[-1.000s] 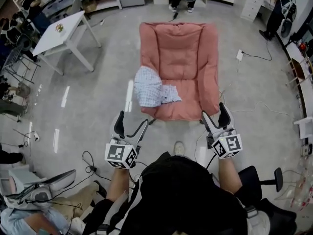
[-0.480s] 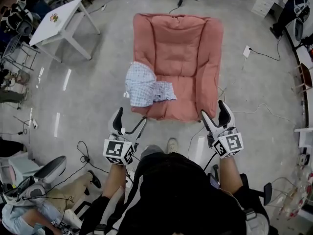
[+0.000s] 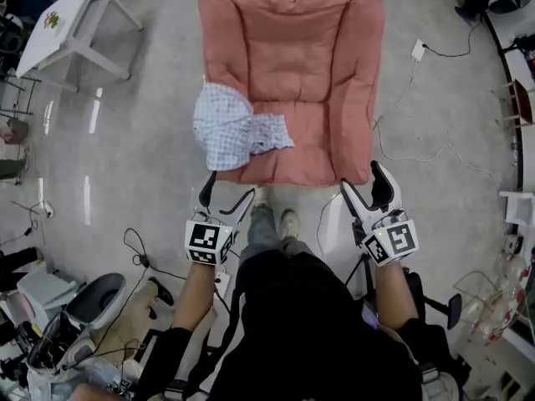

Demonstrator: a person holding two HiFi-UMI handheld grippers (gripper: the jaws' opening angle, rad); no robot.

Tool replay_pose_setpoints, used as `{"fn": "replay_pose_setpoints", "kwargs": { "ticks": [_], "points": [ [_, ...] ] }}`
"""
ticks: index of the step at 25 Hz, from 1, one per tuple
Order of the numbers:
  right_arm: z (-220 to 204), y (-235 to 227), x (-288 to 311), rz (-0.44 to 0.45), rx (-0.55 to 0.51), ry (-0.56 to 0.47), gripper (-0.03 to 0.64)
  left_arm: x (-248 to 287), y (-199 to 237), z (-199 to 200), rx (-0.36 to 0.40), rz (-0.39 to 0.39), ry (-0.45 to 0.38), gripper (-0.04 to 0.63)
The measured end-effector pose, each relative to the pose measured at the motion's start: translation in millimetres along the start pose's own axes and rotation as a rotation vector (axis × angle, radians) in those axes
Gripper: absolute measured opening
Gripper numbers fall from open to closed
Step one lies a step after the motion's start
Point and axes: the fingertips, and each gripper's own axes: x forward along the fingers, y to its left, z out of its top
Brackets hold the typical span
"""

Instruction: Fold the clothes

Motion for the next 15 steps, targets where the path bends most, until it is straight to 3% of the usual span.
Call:
{"fn": "replay_pose_setpoints", "kwargs": {
  "ticks": [4, 15],
  "points": [
    [-14, -4, 22, -0.004, 0.004, 0.026, 0.342, 46, 14, -29, 0.067, -0.049, 0.077, 0.411],
    [-87, -19, 51, 0.007, 0.089, 0.134, 0.334, 138, 15, -163, 0.425, -0.155, 0.417, 0.348]
  ]
}}
